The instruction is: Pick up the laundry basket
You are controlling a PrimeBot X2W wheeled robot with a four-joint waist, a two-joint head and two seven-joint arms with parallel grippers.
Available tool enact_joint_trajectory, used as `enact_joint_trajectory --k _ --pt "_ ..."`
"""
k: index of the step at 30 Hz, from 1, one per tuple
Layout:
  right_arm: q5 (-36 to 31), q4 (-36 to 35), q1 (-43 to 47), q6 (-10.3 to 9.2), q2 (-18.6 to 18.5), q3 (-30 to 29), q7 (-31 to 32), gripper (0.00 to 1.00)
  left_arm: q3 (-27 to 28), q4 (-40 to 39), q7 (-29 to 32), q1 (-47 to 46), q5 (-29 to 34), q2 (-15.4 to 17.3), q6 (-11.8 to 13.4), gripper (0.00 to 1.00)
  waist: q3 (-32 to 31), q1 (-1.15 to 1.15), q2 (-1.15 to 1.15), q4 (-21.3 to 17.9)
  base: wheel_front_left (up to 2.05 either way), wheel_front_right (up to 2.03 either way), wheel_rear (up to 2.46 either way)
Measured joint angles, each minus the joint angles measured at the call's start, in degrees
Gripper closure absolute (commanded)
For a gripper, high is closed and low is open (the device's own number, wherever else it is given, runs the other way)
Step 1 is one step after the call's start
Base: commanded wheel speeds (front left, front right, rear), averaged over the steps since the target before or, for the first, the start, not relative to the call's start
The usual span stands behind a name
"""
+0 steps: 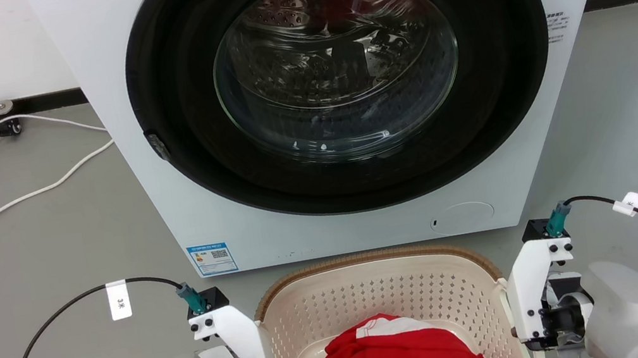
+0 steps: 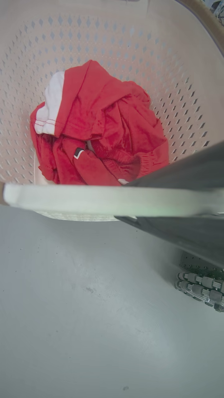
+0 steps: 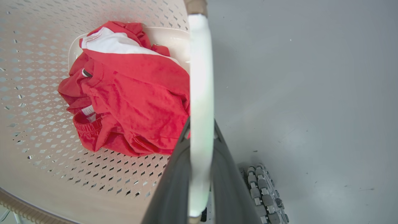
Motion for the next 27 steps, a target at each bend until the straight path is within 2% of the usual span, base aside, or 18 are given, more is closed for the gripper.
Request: enact_joint_trajectory --k 27 --pt "0.1 0.0 0.0 0.00 -0.1 -0.1 -0.8 1.00 -0.6 0.2 -0.9 -0.1 -0.4 -0.1 0.0 1.00 1.0 0.00 0.00 0.0 0.00 0.00 0.00"
